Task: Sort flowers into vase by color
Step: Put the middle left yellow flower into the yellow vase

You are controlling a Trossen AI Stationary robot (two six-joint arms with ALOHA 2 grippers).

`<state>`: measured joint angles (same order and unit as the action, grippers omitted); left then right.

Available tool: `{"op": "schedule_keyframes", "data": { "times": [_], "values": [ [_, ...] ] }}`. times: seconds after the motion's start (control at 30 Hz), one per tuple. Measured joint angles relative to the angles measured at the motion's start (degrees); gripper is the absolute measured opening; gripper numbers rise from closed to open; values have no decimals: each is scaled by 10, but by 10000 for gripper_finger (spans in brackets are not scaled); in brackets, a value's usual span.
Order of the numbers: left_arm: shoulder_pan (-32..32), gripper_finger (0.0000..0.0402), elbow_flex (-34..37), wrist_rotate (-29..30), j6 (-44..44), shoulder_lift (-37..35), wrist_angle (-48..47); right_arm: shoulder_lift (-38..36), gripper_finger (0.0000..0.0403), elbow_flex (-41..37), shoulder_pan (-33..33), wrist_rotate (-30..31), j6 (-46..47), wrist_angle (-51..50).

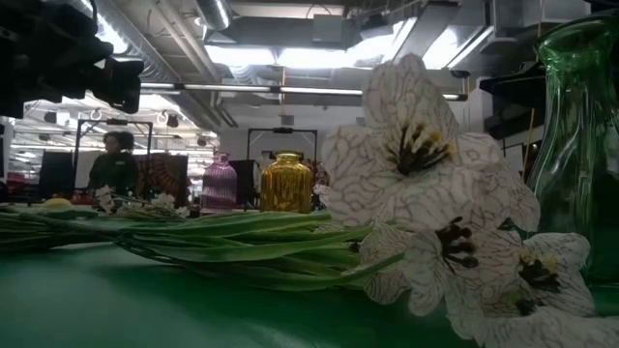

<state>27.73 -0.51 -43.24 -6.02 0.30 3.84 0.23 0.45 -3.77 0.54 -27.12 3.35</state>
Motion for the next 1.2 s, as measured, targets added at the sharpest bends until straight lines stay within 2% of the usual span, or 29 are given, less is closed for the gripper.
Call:
{"op": "schedule_keyframes", "data": {
  "times": [0.5, 0.63, 0.77, 0.97, 1.1, 1.2],
  "values": [
    [0, 182, 0, 3, -5, 0, 2, 0, 198, 0, 0, 10, 1, -5],
    [0, 182, 0, 4, -52, 0, 6, 0, 198, 0, 0, 10, 28, -4],
    [0, 182, 0, 15, -100, 0, 63, 0, 198, 0, 0, 10, 52, -4],
    [0, 182, 0, 75, -131, 0, 123, 0, 198, 0, 0, 10, 74, -4],
    [0, 182, 0, 165, -93, 0, 141, 0, 198, 0, 0, 19, 74, -4],
    [0, 182, 0, 201, -174, 1, 144, 0, 198, 0, 0, 20, 74, -4]
  ]
}}
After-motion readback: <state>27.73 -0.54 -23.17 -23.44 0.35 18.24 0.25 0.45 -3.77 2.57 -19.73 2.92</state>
